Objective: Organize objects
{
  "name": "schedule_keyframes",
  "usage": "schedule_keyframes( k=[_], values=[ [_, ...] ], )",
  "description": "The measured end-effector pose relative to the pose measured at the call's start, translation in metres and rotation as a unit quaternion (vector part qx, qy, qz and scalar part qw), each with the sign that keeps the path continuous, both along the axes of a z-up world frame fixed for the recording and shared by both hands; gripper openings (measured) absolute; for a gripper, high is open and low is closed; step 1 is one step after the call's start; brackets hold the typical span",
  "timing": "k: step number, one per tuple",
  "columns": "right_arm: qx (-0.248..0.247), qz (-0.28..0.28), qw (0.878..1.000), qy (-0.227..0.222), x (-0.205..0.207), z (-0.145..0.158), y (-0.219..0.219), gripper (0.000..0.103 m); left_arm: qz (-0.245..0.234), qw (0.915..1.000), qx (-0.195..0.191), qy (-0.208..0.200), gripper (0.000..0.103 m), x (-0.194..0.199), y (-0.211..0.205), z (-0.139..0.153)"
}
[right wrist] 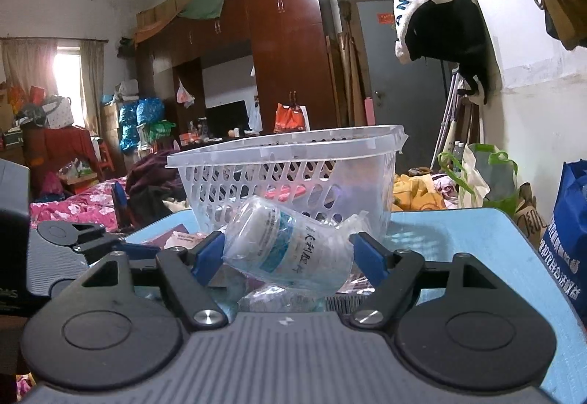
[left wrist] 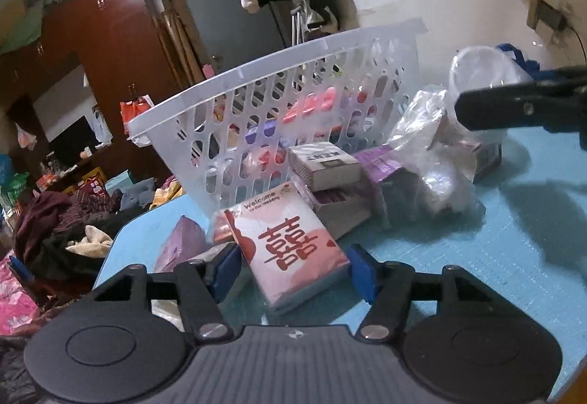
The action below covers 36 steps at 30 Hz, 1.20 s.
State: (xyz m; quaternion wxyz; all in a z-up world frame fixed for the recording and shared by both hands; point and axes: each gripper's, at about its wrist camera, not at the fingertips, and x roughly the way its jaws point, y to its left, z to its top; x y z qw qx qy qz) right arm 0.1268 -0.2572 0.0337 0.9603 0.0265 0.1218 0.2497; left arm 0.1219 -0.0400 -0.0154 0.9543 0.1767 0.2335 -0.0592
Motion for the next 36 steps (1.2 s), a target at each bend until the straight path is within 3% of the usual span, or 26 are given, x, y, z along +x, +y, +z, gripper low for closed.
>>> schedule_keyframes(
  k=[6, 14, 36],
  values=[
    [0.004, 0.004, 1.000, -0.003, 0.003, -0.002, -0.001, 0.079, -0.030, 0.9967, -0.042, -0.063, 0.066, -0.028, 0.011, 0.004],
    [-0.009, -0.002, 1.000, -0.021, -0.001, -0.008, 0.003, 0.079, -0.058, 0.9786, -0.117, -0.159, 0.066, -0.055, 0.028, 0.003],
    [-0.019, -0.014, 0.998, -0.055, -0.015, -0.010, 0.007, 0.079, -0.064, 0.9698, -0.137, -0.191, 0.066, -0.058, 0.038, 0.005]
  ],
)
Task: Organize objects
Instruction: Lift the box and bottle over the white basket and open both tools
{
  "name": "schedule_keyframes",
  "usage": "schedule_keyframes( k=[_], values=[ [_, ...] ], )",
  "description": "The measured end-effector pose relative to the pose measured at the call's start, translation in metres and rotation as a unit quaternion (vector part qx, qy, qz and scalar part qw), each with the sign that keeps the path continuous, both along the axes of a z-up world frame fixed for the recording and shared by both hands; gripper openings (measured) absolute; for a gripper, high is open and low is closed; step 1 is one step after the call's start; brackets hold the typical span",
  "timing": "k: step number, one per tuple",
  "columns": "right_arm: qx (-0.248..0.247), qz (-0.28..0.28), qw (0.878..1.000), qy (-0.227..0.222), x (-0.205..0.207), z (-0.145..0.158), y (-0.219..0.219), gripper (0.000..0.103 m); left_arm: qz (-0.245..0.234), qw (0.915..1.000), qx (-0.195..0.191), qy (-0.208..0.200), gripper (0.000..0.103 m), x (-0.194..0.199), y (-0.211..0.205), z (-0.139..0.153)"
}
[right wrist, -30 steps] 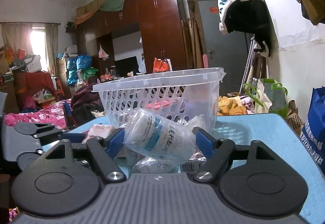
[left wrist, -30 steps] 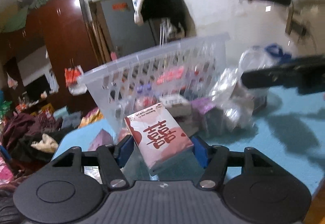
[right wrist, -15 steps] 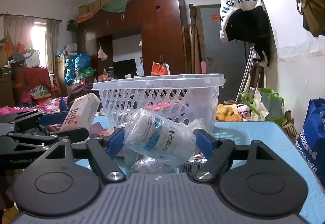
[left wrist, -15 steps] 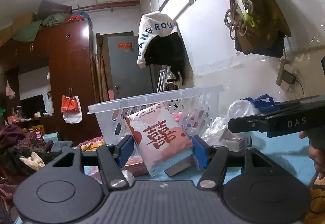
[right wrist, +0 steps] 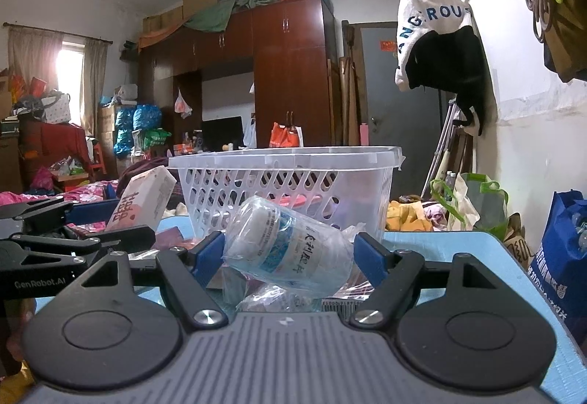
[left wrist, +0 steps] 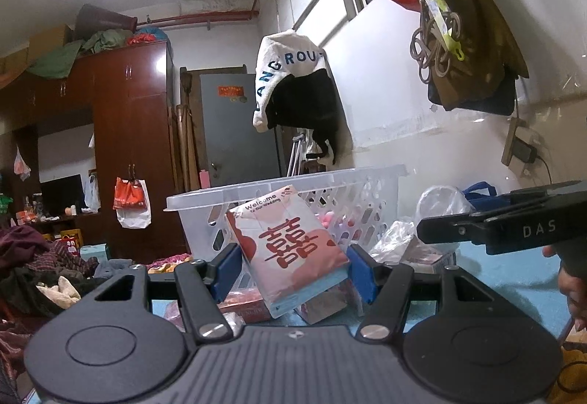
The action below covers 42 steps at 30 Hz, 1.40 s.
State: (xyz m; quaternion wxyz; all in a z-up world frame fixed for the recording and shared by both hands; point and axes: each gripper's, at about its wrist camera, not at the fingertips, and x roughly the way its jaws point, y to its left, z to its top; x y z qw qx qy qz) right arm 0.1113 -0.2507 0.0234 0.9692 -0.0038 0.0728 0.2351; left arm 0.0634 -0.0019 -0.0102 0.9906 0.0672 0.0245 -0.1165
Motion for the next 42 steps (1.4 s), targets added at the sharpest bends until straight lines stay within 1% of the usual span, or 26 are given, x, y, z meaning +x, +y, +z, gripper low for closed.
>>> schedule_keyframes(
  k=[5, 8, 10, 12, 15, 18, 19, 20, 22, 23, 25, 26, 27, 28, 29, 30, 31, 33, 34, 35, 36, 37, 38, 41, 42],
  values=[
    [0.002, -0.002, 1.000, -0.004, -0.002, 0.001, -0.001, 0.079, -0.003, 1.0000, -0.009, -0.002, 0.066, -0.001, 0.003, 0.003],
    [0.013, 0.007, 1.000, -0.003, -0.004, 0.007, -0.002, 0.079, -0.006, 0.9998, -0.016, -0.009, 0.066, -0.003, 0.007, 0.011],
    [0.013, 0.005, 1.000, -0.012, -0.008, 0.014, -0.002, 0.079, -0.010, 0.9996, -0.025, -0.011, 0.066, -0.002, 0.011, 0.020],
    [0.009, 0.003, 1.000, -0.023, -0.009, 0.025, 0.000, 0.079, -0.012, 0.9993, -0.031, -0.017, 0.066, 0.000, 0.016, 0.032],
    [0.010, 0.011, 1.000, -0.026, -0.005, 0.043, 0.002, 0.079, -0.018, 0.9990, -0.027, -0.031, 0.066, 0.008, 0.017, 0.056],
    [0.018, 0.023, 0.999, -0.020, 0.017, 0.069, 0.007, 0.079, -0.012, 0.9984, -0.016, -0.053, 0.066, 0.029, 0.011, 0.085],
    [0.013, 0.019, 1.000, -0.019, 0.028, 0.078, 0.011, 0.079, -0.011, 0.9988, -0.019, -0.044, 0.066, 0.043, 0.008, 0.096],
    [0.004, 0.009, 1.000, -0.022, 0.041, 0.086, 0.015, 0.079, -0.016, 0.9992, -0.025, -0.026, 0.066, 0.060, 0.007, 0.106],
    [-0.020, -0.025, 0.999, -0.032, 0.072, 0.099, 0.022, 0.079, -0.013, 0.9996, -0.024, 0.001, 0.066, 0.095, 0.002, 0.119],
    [-0.029, -0.036, 0.998, -0.032, 0.086, 0.101, 0.025, 0.079, -0.006, 0.9996, -0.018, 0.020, 0.067, 0.114, -0.001, 0.122],
    [-0.040, -0.049, 0.998, -0.006, 0.119, 0.103, 0.027, 0.079, 0.002, 0.9979, -0.024, 0.060, 0.068, 0.148, -0.001, 0.122],
    [-0.037, -0.050, 0.998, 0.004, 0.130, 0.101, 0.027, 0.079, -0.004, 0.9960, -0.030, 0.084, 0.072, 0.166, 0.000, 0.120],
    [-0.038, -0.047, 0.998, 0.009, 0.138, 0.099, 0.028, 0.080, -0.010, 0.9945, -0.033, 0.099, 0.075, 0.177, 0.000, 0.117],
    [-0.049, -0.045, 0.998, 0.011, 0.144, 0.096, 0.031, 0.083, -0.004, 0.9932, -0.039, 0.109, 0.075, 0.187, 0.001, 0.113],
    [-0.063, -0.051, 0.997, 0.015, 0.148, 0.093, 0.034, 0.088, 0.005, 0.9922, -0.040, 0.117, 0.075, 0.191, 0.003, 0.110],
    [-0.071, -0.060, 0.996, 0.017, 0.147, 0.091, 0.036, 0.099, 0.012, 0.9913, -0.041, 0.125, 0.075, 0.193, 0.004, 0.107],
    [-0.070, -0.063, 0.995, 0.014, 0.142, 0.089, 0.035, 0.103, 0.013, 0.9915, -0.043, 0.122, 0.075, 0.188, 0.006, 0.104],
    [-0.049, -0.040, 0.998, 0.010, 0.124, 0.087, 0.026, 0.103, 0.002, 0.9940, -0.045, 0.099, 0.075, 0.166, 0.013, 0.101],
    [-0.035, -0.038, 0.999, 0.010, 0.114, 0.087, 0.019, 0.103, -0.001, 0.9952, -0.046, 0.086, 0.075, 0.148, 0.017, 0.100],
    [-0.014, -0.047, 0.999, 0.007, 0.102, 0.086, 0.012, 0.103, -0.003, 0.9961, -0.047, 0.075, 0.079, 0.131, 0.020, 0.097],
    [0.014, -0.058, 0.998, 0.005, 0.088, 0.082, 0.001, 0.103, -0.004, 0.9967, -0.049, 0.065, 0.087, 0.114, 0.024, 0.095],
    [0.032, -0.061, 0.998, 0.008, 0.077, 0.076, -0.007, 0.103, 0.000, 0.9971, -0.049, 0.058, 0.091, 0.095, 0.029, 0.089],
    [0.039, -0.059, 0.997, 0.019, 0.069, 0.069, -0.014, 0.103, 0.008, 0.9973, -0.047, 0.056, 0.095, 0.083, 0.032, 0.086],
    [0.011, -0.042, 0.995, 0.085, 0.056, 0.040, -0.028, 0.103, 0.039, 0.9961, -0.040, 0.068, 0.096, 0.050, 0.039, 0.062],
    [0.004, -0.035, 0.995, 0.097, 0.052, 0.029, -0.030, 0.103, 0.037, 0.9955, -0.043, 0.075, 0.096, 0.043, 0.043, 0.054]
  ],
)
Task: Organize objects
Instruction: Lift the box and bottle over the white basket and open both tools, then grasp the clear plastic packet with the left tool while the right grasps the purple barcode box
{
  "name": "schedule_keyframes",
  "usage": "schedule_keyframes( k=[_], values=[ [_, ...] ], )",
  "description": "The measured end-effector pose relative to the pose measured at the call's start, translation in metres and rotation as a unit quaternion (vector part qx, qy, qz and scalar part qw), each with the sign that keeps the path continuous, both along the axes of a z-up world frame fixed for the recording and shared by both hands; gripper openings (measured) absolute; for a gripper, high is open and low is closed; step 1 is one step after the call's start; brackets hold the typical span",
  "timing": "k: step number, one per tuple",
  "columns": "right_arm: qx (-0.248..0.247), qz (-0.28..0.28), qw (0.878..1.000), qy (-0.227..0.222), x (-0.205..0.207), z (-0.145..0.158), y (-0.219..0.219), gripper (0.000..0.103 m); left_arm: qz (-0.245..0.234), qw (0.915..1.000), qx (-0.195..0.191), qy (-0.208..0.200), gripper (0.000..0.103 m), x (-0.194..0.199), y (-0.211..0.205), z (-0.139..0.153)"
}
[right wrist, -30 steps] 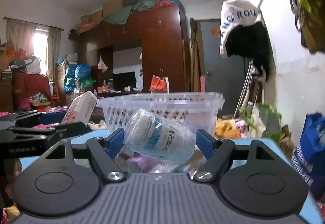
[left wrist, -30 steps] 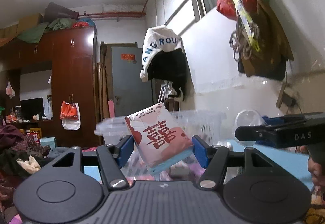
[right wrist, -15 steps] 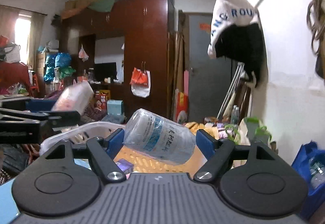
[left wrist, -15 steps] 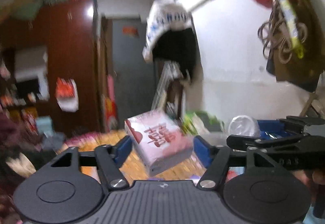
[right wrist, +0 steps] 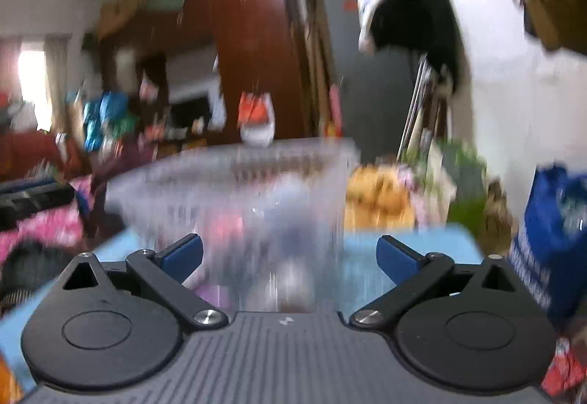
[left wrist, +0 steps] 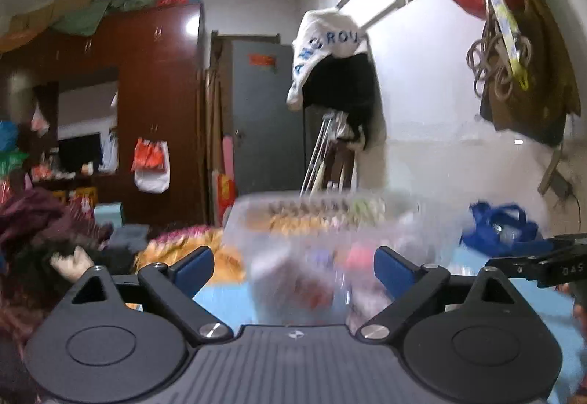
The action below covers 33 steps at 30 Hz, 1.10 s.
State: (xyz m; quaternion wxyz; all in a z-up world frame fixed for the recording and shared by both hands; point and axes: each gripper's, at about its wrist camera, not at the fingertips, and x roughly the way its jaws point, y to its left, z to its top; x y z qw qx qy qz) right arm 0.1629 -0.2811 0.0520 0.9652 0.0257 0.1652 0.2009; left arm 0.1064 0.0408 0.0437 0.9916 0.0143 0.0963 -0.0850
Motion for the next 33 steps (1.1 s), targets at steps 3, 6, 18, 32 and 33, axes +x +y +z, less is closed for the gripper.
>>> schedule_keyframes(
  k=[3, 6, 18, 32, 33],
  values=[
    [-0.011, -0.005, 1.000, 0.024, -0.002, -0.021, -0.005, 0.092, -0.008, 0.9995, -0.013, 0.028, 0.096, -0.007, 0.015, -0.022],
    [-0.017, 0.007, 0.999, 0.039, 0.004, -0.025, -0.001, 0.080, 0.013, 0.9983, -0.022, 0.053, 0.093, -0.003, 0.031, -0.030],
    [-0.060, 0.009, 0.995, 0.076, 0.015, -0.033, 0.009, 0.067, 0.042, 0.9910, 0.005, 0.127, 0.083, 0.013, 0.054, -0.057],
    [-0.078, 0.007, 0.993, 0.094, 0.018, -0.036, 0.013, 0.056, 0.026, 0.9842, 0.058, 0.165, 0.068, 0.025, 0.023, -0.058],
    [-0.080, 0.006, 0.992, 0.092, 0.018, -0.036, 0.014, 0.056, 0.023, 0.9840, 0.059, 0.166, 0.063, 0.026, 0.021, -0.058]
  ],
)
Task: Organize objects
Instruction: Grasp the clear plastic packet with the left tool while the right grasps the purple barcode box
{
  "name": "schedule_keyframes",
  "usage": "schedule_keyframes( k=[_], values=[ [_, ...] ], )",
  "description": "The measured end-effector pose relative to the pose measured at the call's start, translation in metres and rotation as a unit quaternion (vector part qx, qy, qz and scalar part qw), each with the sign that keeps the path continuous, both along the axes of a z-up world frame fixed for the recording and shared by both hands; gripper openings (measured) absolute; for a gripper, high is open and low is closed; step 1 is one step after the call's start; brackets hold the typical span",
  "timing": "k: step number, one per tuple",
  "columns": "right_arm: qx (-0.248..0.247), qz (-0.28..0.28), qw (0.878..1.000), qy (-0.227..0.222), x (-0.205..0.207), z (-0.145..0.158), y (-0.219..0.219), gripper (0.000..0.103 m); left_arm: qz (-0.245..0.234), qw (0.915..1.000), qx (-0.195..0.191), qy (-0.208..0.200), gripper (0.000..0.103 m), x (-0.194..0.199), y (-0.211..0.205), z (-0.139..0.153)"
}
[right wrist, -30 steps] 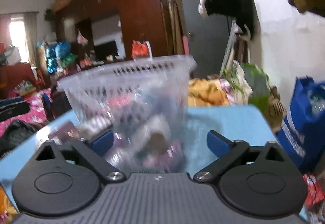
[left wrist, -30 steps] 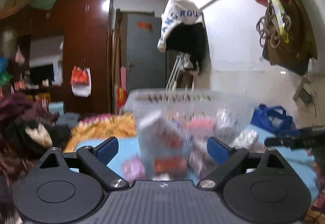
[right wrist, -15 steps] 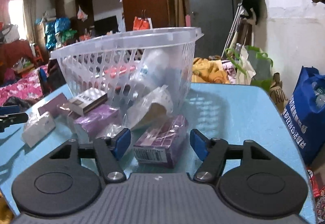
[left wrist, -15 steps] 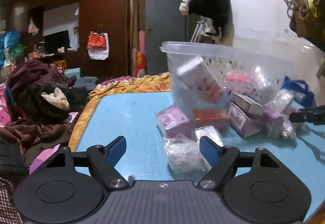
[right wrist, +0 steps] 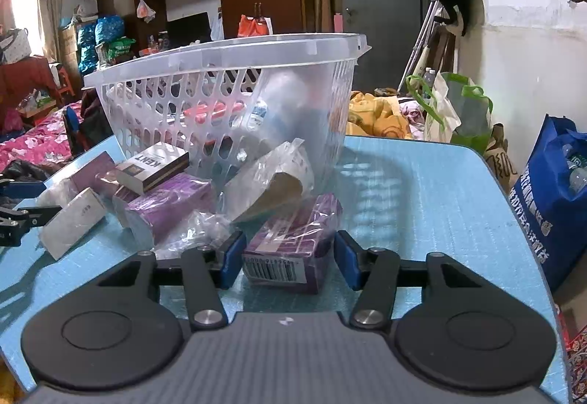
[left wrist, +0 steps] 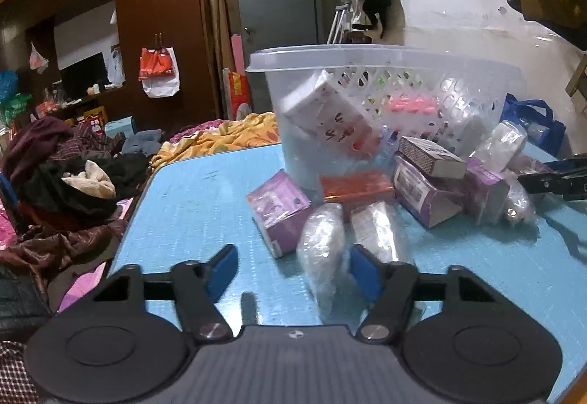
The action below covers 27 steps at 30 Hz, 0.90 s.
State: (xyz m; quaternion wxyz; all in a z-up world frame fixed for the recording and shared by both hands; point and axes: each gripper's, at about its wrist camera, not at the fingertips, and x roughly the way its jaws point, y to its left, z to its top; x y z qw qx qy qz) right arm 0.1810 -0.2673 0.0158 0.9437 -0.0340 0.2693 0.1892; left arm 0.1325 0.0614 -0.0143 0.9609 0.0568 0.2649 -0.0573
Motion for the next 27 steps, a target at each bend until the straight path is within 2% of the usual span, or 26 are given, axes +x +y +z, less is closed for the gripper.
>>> schedule_keyframes(
  k=[1, 4, 5, 9, 13, 19, 23, 27],
  values=[
    [-0.001, 0.000, 1.000, -0.002, -0.001, 0.000, 0.000, 0.055, -0.004, 1.0000, 0.006, 0.001, 0.060, 0.001, -0.003, 0.000],
    [0.001, -0.002, 1.000, -0.007, -0.002, 0.001, -0.001, 0.055, -0.007, 0.9997, 0.022, -0.007, 0.038, -0.001, -0.012, -0.001],
    [0.004, -0.004, 1.000, -0.009, -0.003, 0.001, -0.002, 0.055, -0.011, 0.9996, 0.024, -0.011, 0.037, -0.002, -0.014, -0.002],
    [0.027, -0.013, 0.999, -0.024, -0.007, 0.003, -0.009, 0.054, -0.031, 0.9984, 0.011, -0.046, 0.037, -0.013, -0.014, 0.001],
    [0.046, -0.017, 0.998, -0.047, -0.014, 0.006, -0.014, 0.054, -0.043, 0.9972, 0.011, -0.061, 0.037, -0.017, -0.014, 0.001],
    [0.081, -0.031, 0.991, -0.100, -0.029, 0.010, -0.023, 0.053, -0.044, 0.9966, 0.022, -0.066, 0.037, -0.019, -0.018, 0.001],
    [0.115, -0.034, 0.983, -0.139, -0.040, 0.011, -0.031, 0.053, -0.044, 0.9963, 0.017, -0.072, 0.037, -0.021, -0.016, 0.002],
    [0.120, -0.029, 0.982, -0.146, -0.041, 0.011, -0.031, 0.053, -0.044, 0.9959, 0.012, -0.078, 0.037, -0.023, -0.014, 0.002]
  ],
)
